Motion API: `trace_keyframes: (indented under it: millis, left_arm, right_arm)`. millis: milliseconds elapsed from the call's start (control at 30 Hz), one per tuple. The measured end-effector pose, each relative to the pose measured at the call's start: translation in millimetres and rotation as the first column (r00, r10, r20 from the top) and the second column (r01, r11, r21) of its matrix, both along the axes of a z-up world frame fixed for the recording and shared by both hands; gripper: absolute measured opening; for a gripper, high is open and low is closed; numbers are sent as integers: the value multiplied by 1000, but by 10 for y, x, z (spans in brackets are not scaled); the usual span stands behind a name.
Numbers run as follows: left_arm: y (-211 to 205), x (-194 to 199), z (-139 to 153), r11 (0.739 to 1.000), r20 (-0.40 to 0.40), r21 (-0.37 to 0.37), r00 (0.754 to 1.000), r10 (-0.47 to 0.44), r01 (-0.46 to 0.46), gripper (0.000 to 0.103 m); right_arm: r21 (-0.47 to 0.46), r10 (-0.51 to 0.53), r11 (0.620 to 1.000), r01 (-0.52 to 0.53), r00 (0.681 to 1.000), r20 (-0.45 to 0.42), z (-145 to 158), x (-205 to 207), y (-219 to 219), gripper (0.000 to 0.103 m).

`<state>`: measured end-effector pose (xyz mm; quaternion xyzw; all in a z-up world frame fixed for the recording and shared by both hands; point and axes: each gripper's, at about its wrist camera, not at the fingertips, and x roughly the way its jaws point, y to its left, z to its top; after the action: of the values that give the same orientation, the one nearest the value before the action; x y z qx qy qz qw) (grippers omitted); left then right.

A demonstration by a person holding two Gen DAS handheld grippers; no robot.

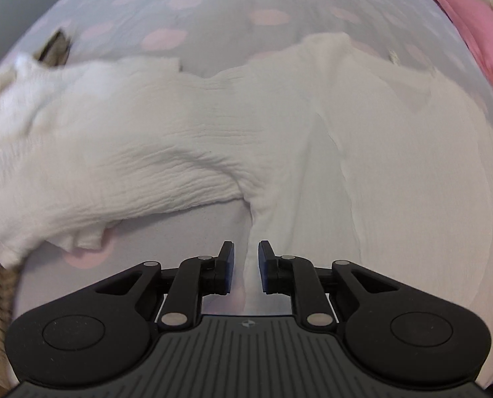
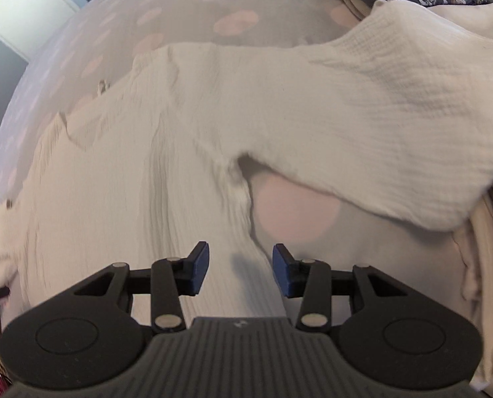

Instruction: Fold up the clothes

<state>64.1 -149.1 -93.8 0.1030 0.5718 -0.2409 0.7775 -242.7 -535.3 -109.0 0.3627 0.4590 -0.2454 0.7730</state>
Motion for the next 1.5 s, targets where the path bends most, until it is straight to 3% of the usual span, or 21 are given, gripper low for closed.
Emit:
trace_keyframes:
  millis: [133, 300, 500, 567, 633, 667, 700, 800, 900, 1033, 1067, 1100, 1167, 1233, 1367, 1500]
  left_arm:
    - [36, 221, -173, 983, -103, -122, 987, 123, -135, 21]
    - [-95, 336, -316, 985, -53, -76, 987, 149, -153, 21]
    - [-119, 436, -371, 974, -15, -107, 980, 200, -201, 21]
    - [-108, 463, -368, 969, 10, -114, 975, 221, -219, 21]
    - [-76, 504, -363, 960, 22, -127, 967, 253, -248, 21]
    - [-67, 523, -355, 956, 30, -129, 962, 271, -265, 11]
    - [-70, 539, -340, 954, 52, -119, 958, 283, -275, 4]
    - [-82, 603, -285, 949, 106, -117, 946, 306, -294, 1]
    - [-67, 666, -253, 941, 130, -117, 934, 332, -318, 0]
    - [-129, 673, -284, 958, 123, -73, 951, 283, -276, 2]
    - [-151, 649, -289, 964, 124, -55, 957, 264, -259, 3]
    - [-173, 626, -293, 970, 124, -38, 962, 244, -242, 5]
    - [-191, 566, -297, 979, 117, -10, 972, 203, -203, 20]
    - [-153, 478, -290, 988, 97, 2, 983, 156, -157, 28]
    - [-75, 302, -277, 998, 56, 22, 996, 63, -64, 28]
    - [21, 122, -278, 999, 29, 45, 999, -13, 12, 28]
  right_arm:
    - [6, -37, 999, 37, 998, 46, -137, 121, -149, 46]
    - [29, -68, 997, 67, 996, 62, -341, 307, -321, 46]
    - [-1, -132, 991, 132, 987, 92, -433, 508, -484, 45]
    - [-31, -165, 985, 168, 982, 90, -413, 523, -529, 40]
    - [-65, -193, 978, 198, 978, 75, -398, 537, -574, 15]
    - [-84, -207, 974, 212, 976, 71, -385, 534, -599, 6]
    - [-103, -220, 968, 227, 973, 74, -364, 521, -625, 5]
    - [-212, -256, 939, 270, 962, 93, -237, 486, -699, 4]
    - [-212, -269, 935, 284, 958, 97, -235, 486, -770, 4]
    - [-215, -249, 944, 250, 968, 34, -321, 549, -775, 7]
    - [-199, -244, 950, 243, 970, 21, -336, 550, -786, 14]
    - [-185, -242, 953, 240, 970, 14, -345, 541, -796, 28]
    - [-169, -227, 959, 227, 974, 22, -333, 488, -803, 40]
    - [-136, -201, 970, 204, 979, 31, -332, 433, -803, 41]
    - [-54, -151, 987, 154, 987, 45, -377, 265, -720, 42]
    - [-52, -85, 995, 85, 996, 13, -402, 148, -524, 39]
